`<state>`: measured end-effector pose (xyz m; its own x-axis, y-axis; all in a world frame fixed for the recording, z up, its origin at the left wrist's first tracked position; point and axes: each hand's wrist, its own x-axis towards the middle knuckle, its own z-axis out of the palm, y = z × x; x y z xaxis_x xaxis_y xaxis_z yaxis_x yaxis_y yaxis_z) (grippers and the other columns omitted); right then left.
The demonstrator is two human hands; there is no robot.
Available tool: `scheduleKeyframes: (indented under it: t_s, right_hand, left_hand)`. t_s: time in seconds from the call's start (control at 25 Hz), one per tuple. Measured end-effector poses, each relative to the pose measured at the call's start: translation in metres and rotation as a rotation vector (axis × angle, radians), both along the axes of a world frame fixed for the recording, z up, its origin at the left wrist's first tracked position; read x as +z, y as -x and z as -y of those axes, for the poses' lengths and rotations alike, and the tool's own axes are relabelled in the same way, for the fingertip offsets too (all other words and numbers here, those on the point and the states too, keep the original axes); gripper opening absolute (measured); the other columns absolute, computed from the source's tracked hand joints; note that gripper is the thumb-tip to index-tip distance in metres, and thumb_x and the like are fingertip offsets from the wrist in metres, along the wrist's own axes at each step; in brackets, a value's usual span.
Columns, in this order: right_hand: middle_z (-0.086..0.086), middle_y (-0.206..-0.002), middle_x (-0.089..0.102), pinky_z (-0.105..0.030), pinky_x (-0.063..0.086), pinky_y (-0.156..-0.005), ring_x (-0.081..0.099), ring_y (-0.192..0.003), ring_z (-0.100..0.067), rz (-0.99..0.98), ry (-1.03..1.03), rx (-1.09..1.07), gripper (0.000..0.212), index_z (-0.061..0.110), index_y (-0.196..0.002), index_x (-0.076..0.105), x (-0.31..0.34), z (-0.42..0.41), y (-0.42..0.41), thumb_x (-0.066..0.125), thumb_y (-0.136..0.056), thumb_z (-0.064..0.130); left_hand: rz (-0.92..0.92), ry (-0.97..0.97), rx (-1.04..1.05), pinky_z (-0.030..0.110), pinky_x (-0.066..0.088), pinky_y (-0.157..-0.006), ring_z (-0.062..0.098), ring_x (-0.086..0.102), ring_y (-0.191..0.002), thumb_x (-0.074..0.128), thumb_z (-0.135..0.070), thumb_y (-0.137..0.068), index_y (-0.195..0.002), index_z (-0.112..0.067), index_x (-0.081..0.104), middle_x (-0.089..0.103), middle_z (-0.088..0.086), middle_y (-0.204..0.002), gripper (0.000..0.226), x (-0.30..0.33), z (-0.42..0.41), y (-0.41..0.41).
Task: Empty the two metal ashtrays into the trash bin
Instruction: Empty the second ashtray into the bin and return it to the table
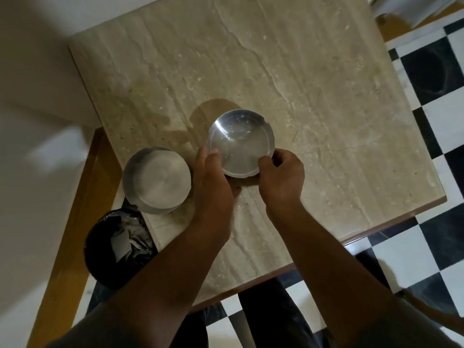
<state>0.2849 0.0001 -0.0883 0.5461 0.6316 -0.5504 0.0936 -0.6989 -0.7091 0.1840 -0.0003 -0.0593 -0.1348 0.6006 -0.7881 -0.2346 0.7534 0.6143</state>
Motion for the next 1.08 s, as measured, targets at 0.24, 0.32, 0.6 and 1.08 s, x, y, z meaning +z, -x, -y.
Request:
scheduleKeyframes:
  t_s: [0.24,0.32,0.6,1.08]
  right_hand:
    - [0.001,-0.087,0.073,-0.035,0.063,-0.061,0.073,-0.07,-0.018,-0.025,-0.058,0.184,0.026,0.011,-0.111,0.067,0.031,-0.001,0.005,0.059,-0.087,0.014]
    - [0.0,-0.082,0.074,-0.028,0.06,-0.055,0.073,-0.068,-0.017,-0.087,-0.062,0.256,0.027,0.01,-0.113,0.067,0.045,-0.002,0.024,0.06,-0.086,0.013]
    - [-0.003,-0.083,0.075,-0.036,0.064,-0.064,0.075,-0.074,-0.021,-0.298,-0.037,0.442,0.029,0.016,-0.115,0.066,0.064,0.007,0.123,0.061,-0.087,0.008]
    - [0.02,-0.101,0.053,-0.034,0.06,-0.086,0.064,-0.099,-0.016,-0.246,-0.003,1.11,0.043,0.033,-0.111,0.046,0.034,0.06,0.257,0.067,-0.087,0.005]
  left_hand:
    - [0.045,-0.04,0.022,0.044,0.059,-0.097,0.017,0.074,-0.11,0.045,-0.042,-0.104,-0.131,-0.032,0.064,0.077,-0.006,-0.119,0.034,0.033,0.002,0.052]
    - [0.0,-0.097,-0.007,0.045,0.06,-0.095,0.014,0.073,-0.112,0.041,-0.042,-0.106,-0.129,-0.035,0.066,0.076,-0.007,-0.12,0.035,0.044,0.002,0.078]
    - [-0.089,-0.047,0.185,0.045,0.063,-0.083,0.023,0.071,-0.108,0.04,-0.05,-0.103,-0.122,-0.031,0.071,0.078,-0.005,-0.108,0.041,0.064,0.02,0.181]
    - [0.115,0.318,0.121,0.048,0.059,-0.08,0.033,0.067,-0.11,0.049,-0.054,-0.1,-0.138,-0.021,0.054,0.068,0.012,-0.125,0.05,0.01,0.107,0.359]
